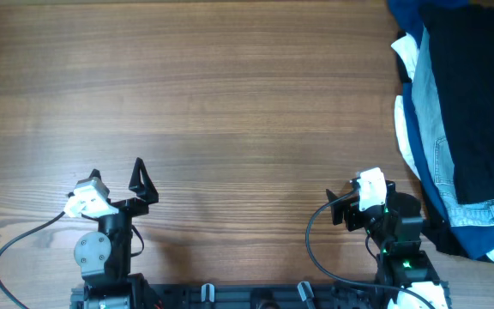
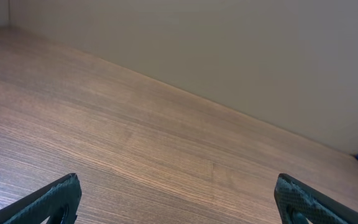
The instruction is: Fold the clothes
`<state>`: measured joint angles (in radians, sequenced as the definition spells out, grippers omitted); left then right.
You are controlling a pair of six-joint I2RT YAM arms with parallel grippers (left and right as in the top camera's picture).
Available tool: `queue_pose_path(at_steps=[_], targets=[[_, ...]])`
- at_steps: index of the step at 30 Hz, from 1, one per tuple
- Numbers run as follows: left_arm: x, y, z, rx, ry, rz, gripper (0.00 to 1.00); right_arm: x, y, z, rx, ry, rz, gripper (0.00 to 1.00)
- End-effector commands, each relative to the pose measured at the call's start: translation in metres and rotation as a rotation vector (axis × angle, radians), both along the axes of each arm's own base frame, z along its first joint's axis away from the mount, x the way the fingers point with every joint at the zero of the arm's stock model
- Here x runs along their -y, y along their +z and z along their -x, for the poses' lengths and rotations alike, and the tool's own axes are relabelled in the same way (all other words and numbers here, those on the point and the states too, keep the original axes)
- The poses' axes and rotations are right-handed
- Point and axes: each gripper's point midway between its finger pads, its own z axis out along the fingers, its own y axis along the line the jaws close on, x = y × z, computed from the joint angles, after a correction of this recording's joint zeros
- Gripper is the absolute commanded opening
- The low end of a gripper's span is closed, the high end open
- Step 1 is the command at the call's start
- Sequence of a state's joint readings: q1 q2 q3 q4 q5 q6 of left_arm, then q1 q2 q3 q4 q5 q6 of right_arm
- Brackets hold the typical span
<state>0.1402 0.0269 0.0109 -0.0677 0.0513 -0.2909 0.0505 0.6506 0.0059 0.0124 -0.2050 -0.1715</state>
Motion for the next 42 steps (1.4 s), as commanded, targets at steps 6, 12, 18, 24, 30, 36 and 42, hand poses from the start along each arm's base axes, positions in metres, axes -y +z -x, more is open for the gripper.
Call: queue_pose_path(at_steps=[6,12,18,24,30,36,42], targets=[[0.001,-0.003,0.000,-0.004,-0.004,0.007,1.00,0.000,0.002,-0.001,0.005,-0.010,-0.010,1.00],[0.001,-0.003,0.000,-0.004,-0.004,0.007,1.00,0.000,0.002,-0.001,0.005,-0.010,-0.010,1.00],[0.001,-0.003,0.000,-0.004,-0.004,0.007,1.00,0.000,0.002,-0.001,0.005,-0.010,-0.010,1.00],[0.001,-0.003,0.000,-0.004,-0.004,0.007,1.00,-0.001,0.007,-0.005,0.031,-0.008,-0.021,1.00],[0.001,-0.003,0.000,-0.004,-0.004,0.007,1.00,-0.016,0.141,-0.043,0.548,0.011,-0.263,1.00],[0.001,-0.003,0.000,-0.004,-0.004,0.007,1.00,-0.020,0.180,-0.054,0.614,0.038,-0.270,1.00],[0.020,0.014,-0.001,0.052,-0.117,0.012,1.00,-0.047,0.220,-0.087,0.561,0.214,-0.219,1.00]])
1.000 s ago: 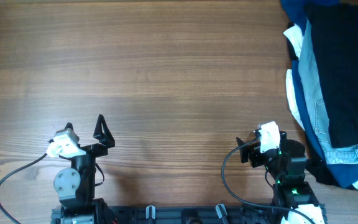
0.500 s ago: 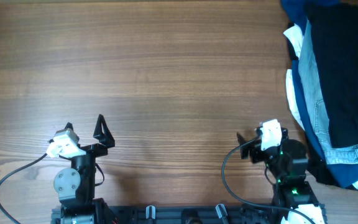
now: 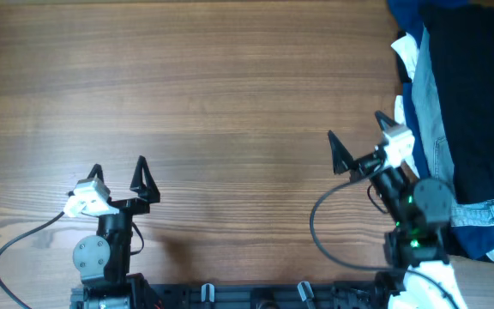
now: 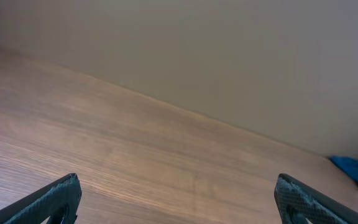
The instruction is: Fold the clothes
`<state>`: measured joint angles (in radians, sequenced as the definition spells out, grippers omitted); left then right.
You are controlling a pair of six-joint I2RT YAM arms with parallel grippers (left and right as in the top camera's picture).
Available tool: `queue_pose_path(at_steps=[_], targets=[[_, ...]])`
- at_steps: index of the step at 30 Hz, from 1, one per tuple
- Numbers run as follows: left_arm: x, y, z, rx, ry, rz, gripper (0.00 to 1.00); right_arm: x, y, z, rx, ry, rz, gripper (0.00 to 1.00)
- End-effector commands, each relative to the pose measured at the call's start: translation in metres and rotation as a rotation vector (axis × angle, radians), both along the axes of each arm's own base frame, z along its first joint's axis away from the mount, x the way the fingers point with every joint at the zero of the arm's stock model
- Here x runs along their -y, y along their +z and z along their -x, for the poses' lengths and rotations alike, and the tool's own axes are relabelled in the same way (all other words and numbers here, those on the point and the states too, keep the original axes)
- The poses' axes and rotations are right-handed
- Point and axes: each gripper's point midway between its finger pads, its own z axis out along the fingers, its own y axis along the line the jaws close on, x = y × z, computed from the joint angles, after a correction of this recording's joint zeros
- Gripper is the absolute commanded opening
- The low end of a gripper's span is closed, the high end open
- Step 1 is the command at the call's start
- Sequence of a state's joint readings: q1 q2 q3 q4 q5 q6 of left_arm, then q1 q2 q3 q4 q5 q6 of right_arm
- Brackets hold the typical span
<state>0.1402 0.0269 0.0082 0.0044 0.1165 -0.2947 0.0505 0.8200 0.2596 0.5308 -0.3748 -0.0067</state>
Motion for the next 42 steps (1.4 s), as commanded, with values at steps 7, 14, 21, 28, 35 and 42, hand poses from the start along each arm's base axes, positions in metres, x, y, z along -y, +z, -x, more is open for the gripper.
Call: queue_pose_path(at_steps=[7,14,21,28,35,42], targets=[[0.012,0.037,-0.018,-0.169,-0.089,0.032,1.00,-0.031,0.055,-0.061,-0.097,0.185,0.065,1.00],[0.028,0.071,-0.098,-0.501,-0.246,0.143,1.00,-0.031,0.052,-0.065,-0.239,0.205,0.138,1.00],[0.033,0.058,-0.112,-0.570,-0.282,0.175,1.00,-0.032,0.080,-0.082,-0.224,0.205,0.133,1.00],[0.026,0.053,-0.112,-0.586,-0.242,0.166,1.00,-0.041,0.083,-0.114,-0.509,0.281,0.127,1.00],[0.027,0.048,-0.108,-0.612,-0.241,0.173,1.00,-0.036,0.072,-0.118,-0.562,0.239,0.106,1.00],[0.026,0.048,-0.108,-0.612,-0.237,0.171,1.00,0.024,0.062,-0.145,-0.576,-0.143,0.201,1.00]])
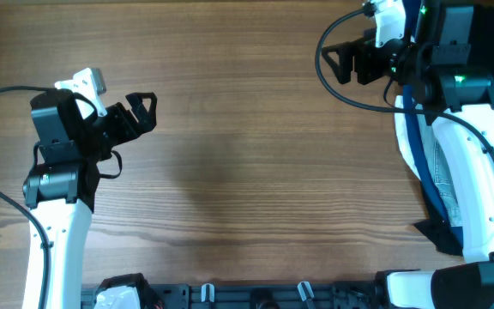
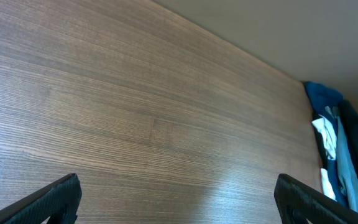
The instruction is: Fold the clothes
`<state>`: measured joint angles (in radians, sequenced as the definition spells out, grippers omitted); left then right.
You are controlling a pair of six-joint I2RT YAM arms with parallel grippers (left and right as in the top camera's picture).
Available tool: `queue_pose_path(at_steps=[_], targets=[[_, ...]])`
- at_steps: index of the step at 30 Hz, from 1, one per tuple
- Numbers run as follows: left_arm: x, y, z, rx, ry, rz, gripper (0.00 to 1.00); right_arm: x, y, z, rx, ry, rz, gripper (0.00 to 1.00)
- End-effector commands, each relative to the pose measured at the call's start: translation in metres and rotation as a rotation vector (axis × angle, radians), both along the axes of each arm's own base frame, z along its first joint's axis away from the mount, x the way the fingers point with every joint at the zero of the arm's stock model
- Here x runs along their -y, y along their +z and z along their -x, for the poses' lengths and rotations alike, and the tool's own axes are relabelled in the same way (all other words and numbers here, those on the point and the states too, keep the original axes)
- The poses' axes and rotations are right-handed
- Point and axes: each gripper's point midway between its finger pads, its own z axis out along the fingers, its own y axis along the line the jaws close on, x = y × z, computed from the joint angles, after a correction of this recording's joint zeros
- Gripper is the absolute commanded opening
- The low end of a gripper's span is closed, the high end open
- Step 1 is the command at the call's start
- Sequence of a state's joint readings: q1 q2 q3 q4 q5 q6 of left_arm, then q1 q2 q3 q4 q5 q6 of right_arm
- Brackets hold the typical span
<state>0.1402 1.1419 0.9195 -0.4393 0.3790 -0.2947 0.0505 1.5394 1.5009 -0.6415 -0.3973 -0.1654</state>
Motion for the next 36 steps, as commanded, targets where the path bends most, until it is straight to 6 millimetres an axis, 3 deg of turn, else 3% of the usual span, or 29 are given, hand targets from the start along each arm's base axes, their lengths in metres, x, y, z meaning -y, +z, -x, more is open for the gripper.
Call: queue_pose_path(at_steps=[1,7,12,17,19,24,26,33,36], targets=[[-0.003,0.006,-0.003,0.013,0.014,-0.009,1.00,0.043,0.002,-0.022,0.037,-0.237,0.129,1.00],[-0.007,0.004,-0.004,0.006,0.031,-0.022,1.00,0.106,0.006,-0.033,0.066,-0.453,0.189,1.00],[-0.009,0.003,-0.004,0.005,0.038,-0.027,1.00,0.148,-0.018,-0.044,0.021,-0.535,0.197,1.00],[-0.013,-0.005,-0.007,-0.020,0.058,-0.039,1.00,0.183,-0.060,-0.051,-0.075,-0.595,0.208,1.00],[-0.013,-0.013,-0.009,-0.043,0.058,-0.037,1.00,0.216,-0.082,-0.048,-0.130,-0.679,0.217,0.99],[-0.014,-0.028,-0.013,-0.088,0.059,-0.029,1.00,0.300,-0.096,-0.017,-0.192,-0.862,0.225,0.99],[-0.014,-0.030,-0.013,-0.094,0.059,-0.028,1.00,0.290,-0.108,-0.013,-0.222,-0.692,0.170,0.95],[-0.014,-0.029,-0.014,-0.089,0.059,-0.029,1.00,0.255,-0.188,-0.018,-0.416,-0.560,0.158,0.91],[-0.014,-0.029,-0.014,-0.086,0.059,-0.030,1.00,0.267,-0.203,-0.014,-0.458,-0.624,0.193,0.88]])
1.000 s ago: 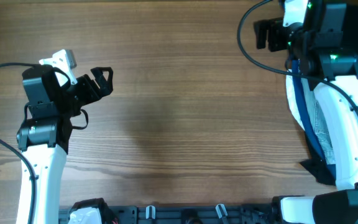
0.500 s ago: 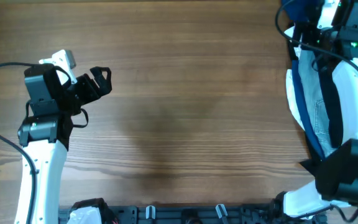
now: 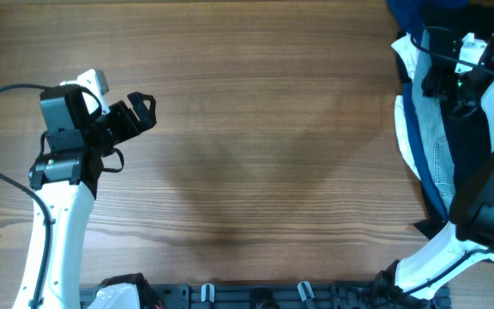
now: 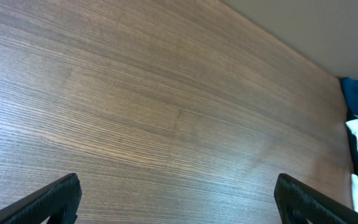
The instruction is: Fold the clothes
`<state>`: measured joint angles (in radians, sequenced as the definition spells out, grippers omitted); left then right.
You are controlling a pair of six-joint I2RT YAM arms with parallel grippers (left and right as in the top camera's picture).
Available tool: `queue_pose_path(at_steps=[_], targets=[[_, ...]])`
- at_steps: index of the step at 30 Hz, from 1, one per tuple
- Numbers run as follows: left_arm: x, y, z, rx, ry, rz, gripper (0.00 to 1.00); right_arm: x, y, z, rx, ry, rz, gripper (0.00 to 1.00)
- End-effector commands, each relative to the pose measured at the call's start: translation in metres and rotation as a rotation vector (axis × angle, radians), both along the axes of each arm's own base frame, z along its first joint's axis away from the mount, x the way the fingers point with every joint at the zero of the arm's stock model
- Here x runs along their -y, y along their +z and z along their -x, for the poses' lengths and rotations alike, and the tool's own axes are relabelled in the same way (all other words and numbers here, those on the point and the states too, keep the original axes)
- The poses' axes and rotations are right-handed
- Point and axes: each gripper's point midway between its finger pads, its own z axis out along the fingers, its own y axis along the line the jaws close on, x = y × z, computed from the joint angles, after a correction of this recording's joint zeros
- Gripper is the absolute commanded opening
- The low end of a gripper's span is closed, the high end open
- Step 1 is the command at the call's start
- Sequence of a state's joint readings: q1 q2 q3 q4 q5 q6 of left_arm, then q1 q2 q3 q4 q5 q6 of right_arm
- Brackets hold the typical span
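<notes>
The clothes pile (image 3: 474, 146) lies along the table's right edge: a dark garment on top, with denim and white pieces under it. In the left wrist view its blue and white edge shows at the far right. My right gripper (image 3: 433, 75) is low over the top left part of the pile. It is dark against dark cloth, so I cannot make out how its jaws stand. My left gripper (image 3: 142, 112) hovers over bare wood at the left, far from the clothes. It is open and empty (image 4: 178, 202).
The wooden table (image 3: 247, 129) stretches between the two arms. The right arm's white links run over the pile from the front right corner. The arm bases and a mounting rail (image 3: 256, 296) sit along the front edge.
My right gripper was over bare wood just left of the pile's top end and is now over the pile itself. The left gripper has barely shifted and is still open.
Both arms sat folded near the front edge with the left gripper open. Then the right arm stood raised toward the pile. Later both arms were stretched out, left over the table's left part, right near the pile's top. Now the right gripper is over the clothes.
</notes>
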<state>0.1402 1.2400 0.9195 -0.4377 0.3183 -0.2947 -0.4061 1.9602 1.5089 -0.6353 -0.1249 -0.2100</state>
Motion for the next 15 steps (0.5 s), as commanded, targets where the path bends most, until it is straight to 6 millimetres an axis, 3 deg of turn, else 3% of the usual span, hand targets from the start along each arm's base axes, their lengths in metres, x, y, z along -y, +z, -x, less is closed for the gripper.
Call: queue_pose_path(at_steps=[1,3,5,9,11,12,15], targets=[[-0.004,0.006,-0.005,0.015,0.019,-0.011,1.00,0.009,-0.016,0.001,-0.045,-0.038,0.028,0.88],[-0.007,0.005,-0.005,0.014,0.029,-0.021,1.00,0.014,-0.026,0.005,-0.072,-0.067,0.042,0.87],[-0.008,0.006,-0.006,0.017,0.034,-0.026,1.00,0.023,-0.028,0.005,-0.076,-0.093,0.077,0.62],[-0.008,0.006,-0.006,0.017,0.035,-0.026,1.00,0.040,-0.024,0.007,-0.053,-0.163,0.075,0.54],[-0.008,0.007,-0.007,0.023,0.035,-0.027,1.00,0.041,-0.023,0.008,-0.055,-0.162,0.080,0.31],[-0.008,0.007,-0.007,0.026,0.035,-0.027,1.00,0.041,-0.023,0.008,-0.053,-0.167,0.077,0.06],[-0.009,0.008,-0.008,0.030,0.037,-0.030,1.00,0.027,-0.015,-0.001,-0.003,-0.158,-0.014,0.04]])
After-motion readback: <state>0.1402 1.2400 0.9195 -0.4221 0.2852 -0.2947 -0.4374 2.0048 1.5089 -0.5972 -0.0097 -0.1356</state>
